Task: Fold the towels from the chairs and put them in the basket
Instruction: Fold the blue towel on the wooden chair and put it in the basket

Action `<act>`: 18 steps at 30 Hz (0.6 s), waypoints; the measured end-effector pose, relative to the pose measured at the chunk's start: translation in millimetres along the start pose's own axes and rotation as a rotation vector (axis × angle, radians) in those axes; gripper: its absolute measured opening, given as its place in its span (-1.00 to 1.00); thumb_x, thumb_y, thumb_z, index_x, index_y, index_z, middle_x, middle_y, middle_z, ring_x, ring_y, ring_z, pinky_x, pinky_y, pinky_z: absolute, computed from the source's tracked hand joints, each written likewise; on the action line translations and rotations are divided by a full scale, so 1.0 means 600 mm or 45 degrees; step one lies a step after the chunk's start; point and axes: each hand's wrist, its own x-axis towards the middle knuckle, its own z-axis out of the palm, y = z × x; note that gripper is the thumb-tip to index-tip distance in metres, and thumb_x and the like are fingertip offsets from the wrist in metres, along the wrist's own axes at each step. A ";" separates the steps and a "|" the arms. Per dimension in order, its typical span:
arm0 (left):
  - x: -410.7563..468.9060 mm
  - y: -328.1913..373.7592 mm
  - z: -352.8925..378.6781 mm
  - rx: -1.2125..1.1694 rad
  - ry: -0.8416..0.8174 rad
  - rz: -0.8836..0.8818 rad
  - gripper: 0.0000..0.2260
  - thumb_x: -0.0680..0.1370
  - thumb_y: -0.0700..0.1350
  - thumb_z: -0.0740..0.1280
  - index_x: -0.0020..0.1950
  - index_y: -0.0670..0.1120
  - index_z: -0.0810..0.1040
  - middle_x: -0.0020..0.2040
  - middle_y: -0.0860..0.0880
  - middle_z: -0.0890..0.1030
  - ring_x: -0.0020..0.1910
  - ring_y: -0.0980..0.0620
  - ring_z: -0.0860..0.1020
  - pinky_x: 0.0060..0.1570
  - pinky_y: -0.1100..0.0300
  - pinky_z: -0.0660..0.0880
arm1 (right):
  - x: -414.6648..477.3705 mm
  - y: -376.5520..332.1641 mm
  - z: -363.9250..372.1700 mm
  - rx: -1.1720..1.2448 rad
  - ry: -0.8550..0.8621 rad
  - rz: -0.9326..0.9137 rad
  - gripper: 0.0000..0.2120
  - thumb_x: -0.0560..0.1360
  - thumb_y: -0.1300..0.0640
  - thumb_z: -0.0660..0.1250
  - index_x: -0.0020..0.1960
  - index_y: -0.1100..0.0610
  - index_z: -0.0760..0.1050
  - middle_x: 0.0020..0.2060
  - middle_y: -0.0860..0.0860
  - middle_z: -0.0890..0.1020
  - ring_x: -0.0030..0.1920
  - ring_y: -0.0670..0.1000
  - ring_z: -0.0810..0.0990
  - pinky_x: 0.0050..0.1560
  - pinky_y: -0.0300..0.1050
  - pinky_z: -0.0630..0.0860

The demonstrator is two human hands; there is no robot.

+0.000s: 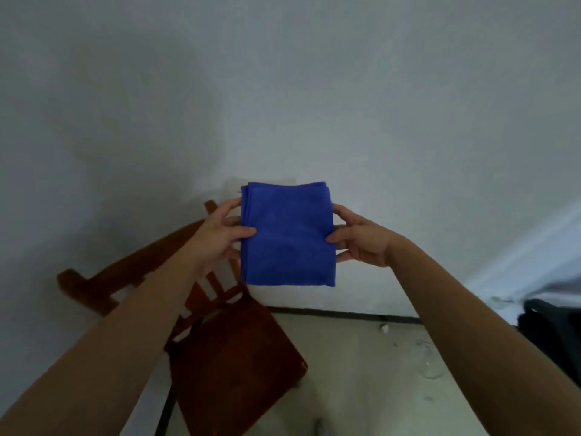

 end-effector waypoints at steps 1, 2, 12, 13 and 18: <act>0.005 0.018 0.022 -0.001 -0.043 0.033 -0.47 0.47 -0.25 0.46 0.34 0.18 0.45 0.18 -0.06 0.62 0.12 -0.06 0.64 -0.08 -0.06 0.63 | -0.031 -0.006 -0.012 0.026 0.058 -0.040 -0.32 0.55 0.41 0.28 0.50 -0.15 0.26 0.28 0.15 0.58 0.17 0.23 0.66 0.12 0.22 0.62; 0.010 0.033 0.047 0.005 -0.087 0.078 -0.46 0.46 -0.23 0.48 0.34 0.19 0.45 0.18 -0.05 0.63 0.13 -0.05 0.64 -0.09 -0.03 0.63 | -0.065 -0.009 -0.025 0.048 0.118 -0.073 -0.33 0.55 0.41 0.27 0.50 -0.14 0.27 0.28 0.15 0.58 0.17 0.23 0.66 0.11 0.22 0.62; -0.048 0.076 0.444 0.133 -0.766 0.295 -0.45 0.49 -0.19 0.46 0.37 0.24 0.41 0.23 -0.04 0.58 0.16 -0.03 0.61 -0.16 0.05 0.63 | -0.489 0.131 -0.135 0.324 0.890 -0.254 -0.35 0.57 0.36 0.27 0.51 -0.18 0.26 0.15 0.10 0.68 0.12 0.15 0.69 0.00 0.13 0.62; -0.073 0.075 0.501 0.164 -0.852 0.309 -0.46 0.50 -0.19 0.46 0.38 0.22 0.40 0.24 -0.05 0.57 0.16 -0.04 0.60 -0.16 0.05 0.63 | -0.550 0.155 -0.143 0.343 0.976 -0.278 -0.35 0.58 0.35 0.28 0.51 -0.18 0.26 0.13 0.10 0.68 0.11 0.16 0.69 0.01 0.15 0.62; -0.218 0.062 0.764 0.263 -1.158 0.398 -0.50 0.53 -0.23 0.42 0.37 0.17 0.42 0.25 -0.05 0.57 0.16 -0.05 0.60 -0.17 0.07 0.63 | -0.825 0.265 -0.167 0.441 1.258 -0.377 -0.44 0.61 0.29 0.27 0.45 -0.23 0.32 0.22 0.11 0.65 0.18 0.21 0.66 0.16 0.24 0.59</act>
